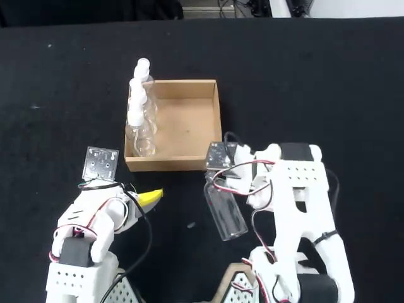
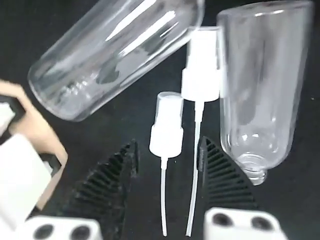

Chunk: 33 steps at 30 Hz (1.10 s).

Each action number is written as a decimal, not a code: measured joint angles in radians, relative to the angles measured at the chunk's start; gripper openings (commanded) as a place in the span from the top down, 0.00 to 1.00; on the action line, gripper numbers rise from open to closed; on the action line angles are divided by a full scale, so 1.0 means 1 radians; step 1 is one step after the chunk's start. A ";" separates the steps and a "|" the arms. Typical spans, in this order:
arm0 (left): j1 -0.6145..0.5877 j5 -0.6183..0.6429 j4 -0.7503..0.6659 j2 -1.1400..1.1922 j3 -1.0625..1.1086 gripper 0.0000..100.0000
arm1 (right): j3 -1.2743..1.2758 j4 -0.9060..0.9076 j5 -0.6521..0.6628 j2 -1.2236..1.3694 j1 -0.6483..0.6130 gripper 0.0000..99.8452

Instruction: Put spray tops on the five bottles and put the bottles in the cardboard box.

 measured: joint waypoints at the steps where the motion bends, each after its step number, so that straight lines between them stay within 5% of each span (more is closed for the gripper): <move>1: 0.000 -0.003 0.000 0.000 0.000 0.64 | 0.008 0.000 0.017 0.000 0.009 0.82; 25: 0.002 -0.011 -0.003 0.000 0.000 0.64 | 0.235 -0.417 0.140 0.000 0.328 0.82; 33: 0.002 -0.011 -0.003 0.000 0.000 0.64 | 0.315 -0.493 0.269 0.000 0.456 0.82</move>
